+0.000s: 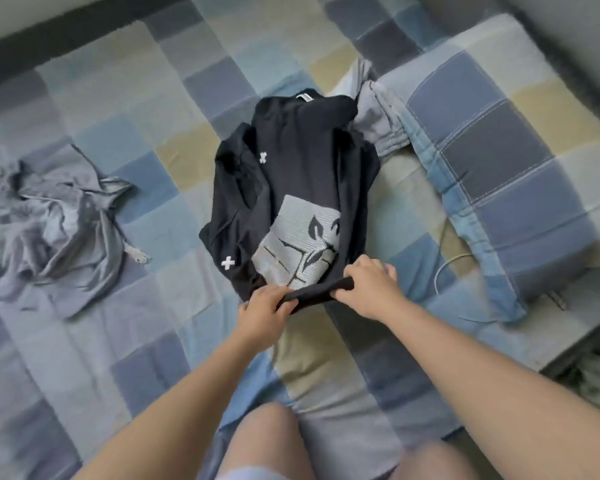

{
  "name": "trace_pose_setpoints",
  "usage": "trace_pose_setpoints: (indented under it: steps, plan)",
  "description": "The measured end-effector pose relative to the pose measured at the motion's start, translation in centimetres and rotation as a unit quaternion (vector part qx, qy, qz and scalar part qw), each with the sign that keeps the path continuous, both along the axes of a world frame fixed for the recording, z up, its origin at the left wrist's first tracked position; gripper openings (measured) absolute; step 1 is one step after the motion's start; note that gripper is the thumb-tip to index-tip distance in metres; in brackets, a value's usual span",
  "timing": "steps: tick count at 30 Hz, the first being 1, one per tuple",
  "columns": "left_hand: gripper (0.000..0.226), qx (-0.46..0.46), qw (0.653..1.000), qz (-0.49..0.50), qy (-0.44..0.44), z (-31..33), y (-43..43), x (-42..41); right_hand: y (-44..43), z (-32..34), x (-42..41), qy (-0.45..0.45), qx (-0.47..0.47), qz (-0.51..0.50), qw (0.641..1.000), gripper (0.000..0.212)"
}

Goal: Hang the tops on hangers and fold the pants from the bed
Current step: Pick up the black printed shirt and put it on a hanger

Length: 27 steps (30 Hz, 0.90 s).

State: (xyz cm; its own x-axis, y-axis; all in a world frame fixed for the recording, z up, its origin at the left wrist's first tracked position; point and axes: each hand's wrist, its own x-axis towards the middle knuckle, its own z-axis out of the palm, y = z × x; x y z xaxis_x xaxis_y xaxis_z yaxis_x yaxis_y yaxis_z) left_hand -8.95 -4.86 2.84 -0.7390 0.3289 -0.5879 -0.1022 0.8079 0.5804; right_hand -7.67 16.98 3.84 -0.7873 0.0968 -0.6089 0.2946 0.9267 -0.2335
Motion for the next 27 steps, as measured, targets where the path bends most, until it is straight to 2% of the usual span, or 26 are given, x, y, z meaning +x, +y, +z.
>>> trace_pose_setpoints:
  steps: [5,10,14,18,24,27]
  plan:
    - [0.025,-0.035,0.997,0.021,0.068,8.5,-0.9,9.1,-0.8,8.3,10.5,0.034,-0.058,-0.051,0.996,0.038]
    - [0.023,-0.018,0.99,0.074,0.12,18.5,1.1,15.5,0.5,18.5,17.0,0.132,-0.074,-0.058,0.987,0.013]
    - [0.019,0.043,0.973,0.139,0.178,25.6,2.0,17.9,1.5,26.2,18.8,0.174,-0.173,-0.073,0.967,0.021]
    - [0.023,0.126,0.949,0.241,0.159,32.5,2.5,19.6,1.7,33.1,19.7,0.205,-0.27,-0.096,0.936,0.018]
    - [0.03,0.152,0.92,0.311,0.186,39.3,1.3,21.2,2.4,40.8,20.6,0.207,-0.37,-0.146,0.894,0.029]
    - [0.029,0.163,0.912,0.325,0.192,41.4,0.4,22.1,2.0,44.1,21.0,0.205,-0.391,-0.124,0.889,0.019]
